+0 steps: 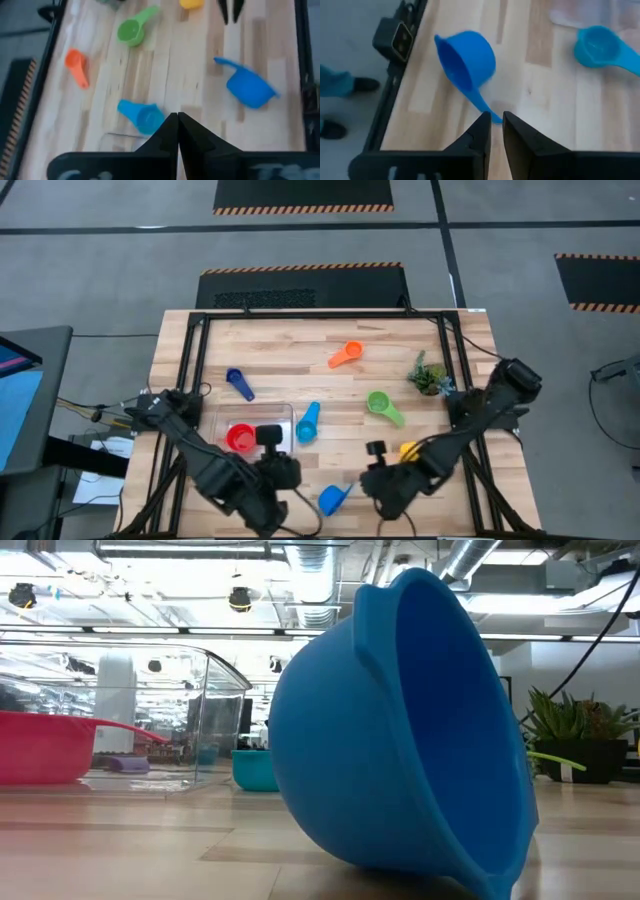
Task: Nest measuring cups in basket
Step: Stack the blue measuring cup on the red measuring cup in the transparent bin
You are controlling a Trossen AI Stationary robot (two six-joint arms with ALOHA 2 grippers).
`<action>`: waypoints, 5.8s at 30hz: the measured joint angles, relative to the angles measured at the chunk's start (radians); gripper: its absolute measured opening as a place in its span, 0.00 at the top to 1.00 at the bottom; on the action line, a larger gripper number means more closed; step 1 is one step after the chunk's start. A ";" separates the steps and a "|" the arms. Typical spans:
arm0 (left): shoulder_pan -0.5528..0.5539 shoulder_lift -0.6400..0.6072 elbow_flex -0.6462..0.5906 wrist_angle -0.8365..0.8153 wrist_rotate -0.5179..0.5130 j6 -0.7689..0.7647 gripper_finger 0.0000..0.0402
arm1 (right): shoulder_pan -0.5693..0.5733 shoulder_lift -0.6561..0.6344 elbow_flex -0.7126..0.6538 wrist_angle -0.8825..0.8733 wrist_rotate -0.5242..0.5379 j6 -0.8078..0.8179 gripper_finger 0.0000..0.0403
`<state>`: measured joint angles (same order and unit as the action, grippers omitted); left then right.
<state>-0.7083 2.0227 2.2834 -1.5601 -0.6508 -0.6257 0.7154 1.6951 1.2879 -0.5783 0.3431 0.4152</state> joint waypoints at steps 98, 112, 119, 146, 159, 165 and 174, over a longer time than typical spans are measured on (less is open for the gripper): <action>0.233 -0.041 -0.887 0.987 0.534 0.936 0.38 | 0.116 -0.122 0.261 -0.993 0.417 1.151 0.96; 0.237 -0.003 -0.884 0.993 0.494 0.888 0.74 | 0.141 -0.121 0.261 -0.993 0.414 1.155 0.96; 0.237 -0.002 -0.673 0.871 0.535 0.805 0.99 | 0.132 -0.121 0.261 -0.992 0.415 1.133 0.95; 0.026 -0.622 -1.031 0.291 0.373 -0.048 1.00 | 0.105 -0.121 0.261 -0.985 0.416 1.137 0.96; 0.021 -0.877 -1.449 0.624 0.500 0.224 1.00 | 0.059 -0.121 0.261 -0.970 0.415 1.155 0.94; 0.022 -0.876 -1.492 0.645 0.495 0.384 1.00 | 0.033 -0.121 0.261 -0.956 0.414 1.156 0.96; 0.023 -0.875 -1.543 0.692 0.497 0.408 0.97 | 0.007 -0.121 0.262 -0.953 0.414 1.155 0.93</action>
<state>-0.6849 1.1477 0.7403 -0.8681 -0.1541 -0.2174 0.7223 1.5745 1.5497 -1.5311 0.7570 1.5703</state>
